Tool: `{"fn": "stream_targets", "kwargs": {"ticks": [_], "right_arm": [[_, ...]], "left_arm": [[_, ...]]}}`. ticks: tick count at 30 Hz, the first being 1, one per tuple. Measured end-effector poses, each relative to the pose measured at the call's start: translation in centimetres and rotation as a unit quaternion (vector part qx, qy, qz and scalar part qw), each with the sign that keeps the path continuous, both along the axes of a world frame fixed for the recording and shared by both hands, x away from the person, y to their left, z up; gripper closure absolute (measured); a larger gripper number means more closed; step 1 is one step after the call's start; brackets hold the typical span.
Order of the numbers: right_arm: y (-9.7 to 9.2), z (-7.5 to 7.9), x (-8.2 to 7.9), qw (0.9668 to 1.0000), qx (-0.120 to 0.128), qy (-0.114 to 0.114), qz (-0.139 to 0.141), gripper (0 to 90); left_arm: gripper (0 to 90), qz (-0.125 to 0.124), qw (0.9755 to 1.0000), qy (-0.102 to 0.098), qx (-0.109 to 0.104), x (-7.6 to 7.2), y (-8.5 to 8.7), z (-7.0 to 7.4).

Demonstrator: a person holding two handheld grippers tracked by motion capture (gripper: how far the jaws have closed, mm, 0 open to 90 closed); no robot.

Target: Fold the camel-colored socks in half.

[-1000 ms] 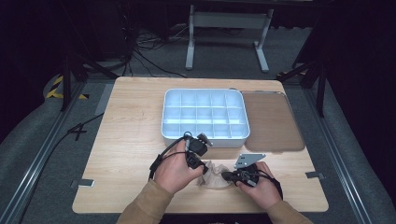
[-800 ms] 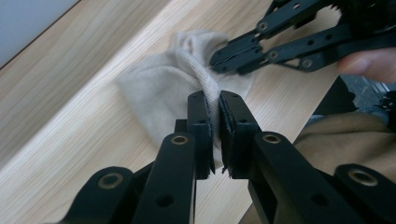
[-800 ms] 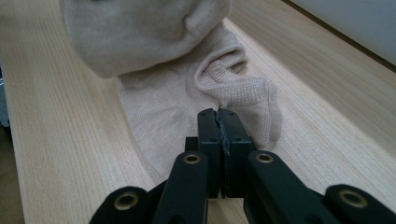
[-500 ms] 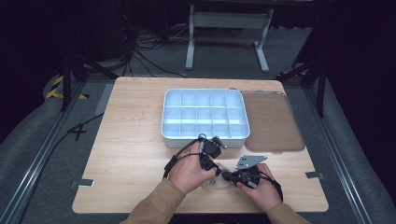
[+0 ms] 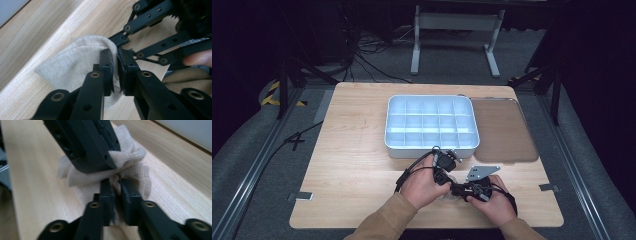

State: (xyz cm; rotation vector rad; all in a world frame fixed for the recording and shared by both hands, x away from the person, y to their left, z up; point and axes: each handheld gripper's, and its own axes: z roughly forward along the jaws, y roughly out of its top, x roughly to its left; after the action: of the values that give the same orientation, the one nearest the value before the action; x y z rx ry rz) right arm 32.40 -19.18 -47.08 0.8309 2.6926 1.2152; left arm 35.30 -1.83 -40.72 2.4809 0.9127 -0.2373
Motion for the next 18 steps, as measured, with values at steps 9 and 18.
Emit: {"fn": "stream_targets", "kwargs": {"ticks": [9, 18], "right_arm": [[-2.3, 3.1, -0.3, 0.9994, -0.009, -0.028, -0.02, 77.9], [-1.8, 5.7, -0.4, 0.9989, 0.007, -0.046, -0.004, 78.1]], "left_arm": [[61.6, 0.009, 0.9992, -0.018, -0.034, -0.5, 1.7, 1.5], [58.4, 0.03, 0.998, -0.044, -0.033, -1.1, 4.7, 2.9]]}}
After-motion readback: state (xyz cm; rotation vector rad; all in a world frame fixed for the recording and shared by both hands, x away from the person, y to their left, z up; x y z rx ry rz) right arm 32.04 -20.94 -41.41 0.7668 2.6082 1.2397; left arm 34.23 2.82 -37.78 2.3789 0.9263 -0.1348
